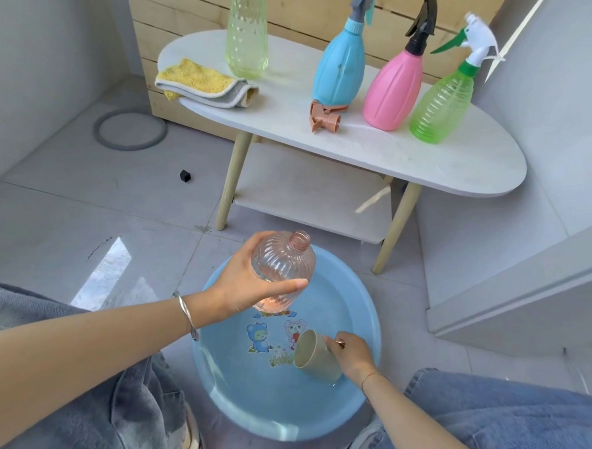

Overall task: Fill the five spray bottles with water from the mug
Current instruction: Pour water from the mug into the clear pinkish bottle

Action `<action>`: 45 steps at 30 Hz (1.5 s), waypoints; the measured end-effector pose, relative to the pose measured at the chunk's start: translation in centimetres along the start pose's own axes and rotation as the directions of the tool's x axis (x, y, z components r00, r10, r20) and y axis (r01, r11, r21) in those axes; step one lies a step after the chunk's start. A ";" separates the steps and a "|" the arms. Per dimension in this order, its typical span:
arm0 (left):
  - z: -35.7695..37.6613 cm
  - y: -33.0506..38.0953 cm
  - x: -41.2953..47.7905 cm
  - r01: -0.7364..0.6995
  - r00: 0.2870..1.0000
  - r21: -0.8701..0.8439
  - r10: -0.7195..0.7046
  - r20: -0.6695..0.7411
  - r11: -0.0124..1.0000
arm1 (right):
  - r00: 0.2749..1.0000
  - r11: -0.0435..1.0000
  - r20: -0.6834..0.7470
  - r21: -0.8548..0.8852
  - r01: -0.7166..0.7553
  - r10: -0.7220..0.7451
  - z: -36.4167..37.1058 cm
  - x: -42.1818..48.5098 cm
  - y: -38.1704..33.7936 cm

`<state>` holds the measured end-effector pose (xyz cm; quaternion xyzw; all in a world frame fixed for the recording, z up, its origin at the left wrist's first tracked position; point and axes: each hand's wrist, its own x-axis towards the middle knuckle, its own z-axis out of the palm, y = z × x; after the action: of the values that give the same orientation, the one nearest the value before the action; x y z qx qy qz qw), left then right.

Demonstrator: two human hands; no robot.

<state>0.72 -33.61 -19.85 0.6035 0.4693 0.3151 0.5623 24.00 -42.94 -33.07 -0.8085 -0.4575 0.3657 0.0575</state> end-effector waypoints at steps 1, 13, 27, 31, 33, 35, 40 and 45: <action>0.0 0.0 0.0 0.000 1.000 0.002 0.000 -0.001 1.000 | 1.000 1.000 0.000 -0.009 0.000 0.000 0.1 0.0 0.0; -0.3 0.3 0.0 0.022 1.000 0.014 -0.022 -0.013 1.000 | 1.000 1.000 0.013 -0.030 -0.003 0.004 0.6 0.0 0.1; -0.6 1.4 0.4 0.009 0.998 -0.011 -0.009 -0.063 1.000 | 0.996 0.902 -0.087 0.431 0.023 0.016 -3.9 -0.5 -1.8; -0.7 2.0 0.6 -0.007 0.995 -0.038 0.003 -0.104 0.999 | 0.984 0.823 -0.175 0.556 0.115 -0.020 -8.7 -0.9 -4.0; -0.8 2.3 0.8 -0.029 0.992 -0.041 0.023 -0.127 0.999 | 0.969 0.770 -0.239 0.605 0.205 -0.070 -11.5 -1.5 -5.4; -0.8 2.6 1.1 -0.058 0.987 -0.048 0.051 -0.150 0.997 | 0.947 0.743 -0.298 0.604 0.287 -0.123 -14.4 -2.6 -6.9; -0.9 3.3 1.1 -0.087 0.985 -0.072 0.075 -0.153 0.994 | 0.879 0.698 -0.426 0.562 0.444 -0.216 -19.3 -5.7 -9.8; -0.9 3.0 0.6 -0.103 0.991 -0.035 0.099 -0.089 0.994 | 0.820 0.650 -0.506 0.534 0.541 -0.268 -21.6 -8.4 -11.9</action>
<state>0.71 -32.51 -16.83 0.6008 0.4560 0.3785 0.5365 26.95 -37.42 -7.83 -0.6640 -0.4505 0.3144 0.5073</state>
